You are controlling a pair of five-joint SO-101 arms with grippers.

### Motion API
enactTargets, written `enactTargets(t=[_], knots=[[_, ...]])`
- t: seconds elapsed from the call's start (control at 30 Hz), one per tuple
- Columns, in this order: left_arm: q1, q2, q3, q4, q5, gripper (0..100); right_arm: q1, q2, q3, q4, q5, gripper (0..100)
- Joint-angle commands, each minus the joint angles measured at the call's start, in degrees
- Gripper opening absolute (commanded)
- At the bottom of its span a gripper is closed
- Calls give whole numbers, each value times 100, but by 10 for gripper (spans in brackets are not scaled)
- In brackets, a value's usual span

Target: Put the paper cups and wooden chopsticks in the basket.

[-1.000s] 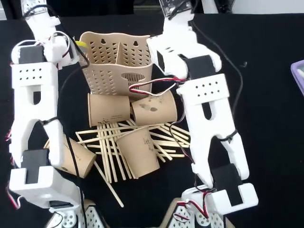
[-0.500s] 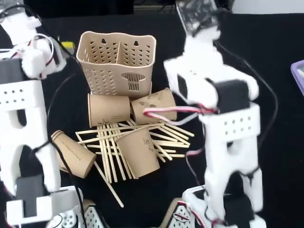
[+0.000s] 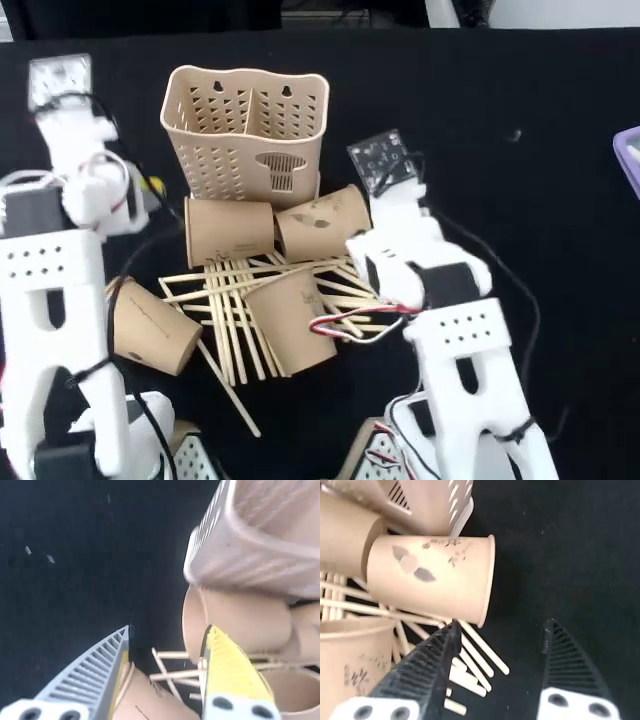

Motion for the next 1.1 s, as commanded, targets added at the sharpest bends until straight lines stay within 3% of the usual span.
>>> enactTargets(t=[0.0,0.3,0.7,0.9,1.07], knots=[[-40,-589,1270,-721,-9,243,105,338,-13,-466,35,262],[-31,-1371,2237,-941,158,243,185,1763,-840,-431,-79,263],[-31,-1565,2519,-941,158,242,-316,2009,-963,-369,-167,257],[-40,-1565,2571,-932,158,242,-325,2009,-743,-484,202,131],[-40,-1565,2571,-905,149,240,-299,1965,-532,-615,149,123]])
